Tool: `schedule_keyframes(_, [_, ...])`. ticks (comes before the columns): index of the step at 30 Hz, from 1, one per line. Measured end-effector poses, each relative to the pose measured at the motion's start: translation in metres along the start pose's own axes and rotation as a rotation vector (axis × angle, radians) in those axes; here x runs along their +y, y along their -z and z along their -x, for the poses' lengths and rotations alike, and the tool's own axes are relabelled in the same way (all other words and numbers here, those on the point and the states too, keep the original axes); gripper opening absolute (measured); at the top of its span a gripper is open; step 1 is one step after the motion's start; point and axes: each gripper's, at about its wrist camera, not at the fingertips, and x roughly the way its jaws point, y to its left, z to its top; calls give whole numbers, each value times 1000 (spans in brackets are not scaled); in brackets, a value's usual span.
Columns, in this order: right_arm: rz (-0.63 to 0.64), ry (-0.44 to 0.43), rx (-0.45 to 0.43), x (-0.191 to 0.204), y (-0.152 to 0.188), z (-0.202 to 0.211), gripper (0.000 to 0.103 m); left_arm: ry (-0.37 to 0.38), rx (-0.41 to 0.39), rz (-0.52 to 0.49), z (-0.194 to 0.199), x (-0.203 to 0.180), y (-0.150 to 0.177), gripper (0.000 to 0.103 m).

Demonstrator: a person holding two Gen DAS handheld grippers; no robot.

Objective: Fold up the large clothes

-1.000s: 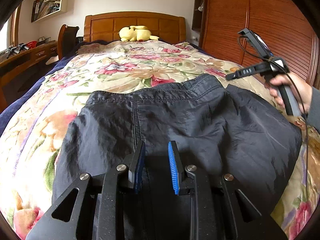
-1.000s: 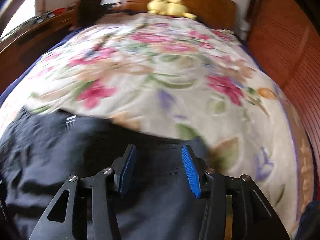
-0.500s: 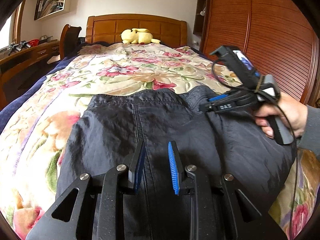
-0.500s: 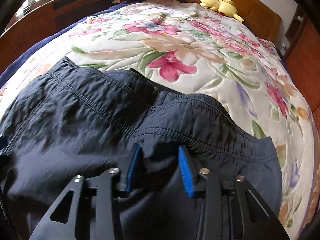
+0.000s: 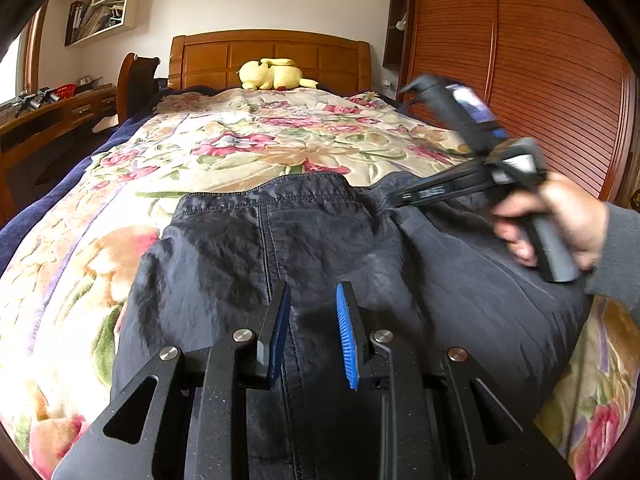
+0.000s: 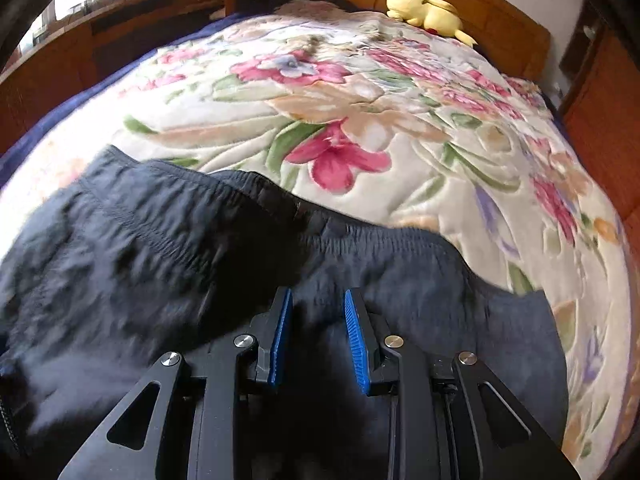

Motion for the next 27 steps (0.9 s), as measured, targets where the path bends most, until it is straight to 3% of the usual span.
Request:
schedule_keyframes(4, [-36, -16, -54, -11, 45, 51, 29, 4, 0, -8, 1, -1, -1, 25])
schedule_keyframes(8, [-75, -22, -52, -15, 107, 86, 29, 16, -4, -16, 4, -4, 0, 25])
schedule_keyframes(12, [-73, 44, -51, -24, 154, 113, 29, 31, -15, -22, 13, -9, -2, 25])
schedule_keyframes(14, [-64, 76, -49, -31, 171, 123, 29, 76, -4, -32, 17, -14, -1, 25])
schedule_keyframes(22, [-68, 59, 17, -37, 201, 108, 31, 141, 15, -52, 32, -42, 6, 25])
schedule_keyframes(27, [-62, 104, -11, -27, 202, 104, 32, 147, 15, -70, 43, -50, 17, 25])
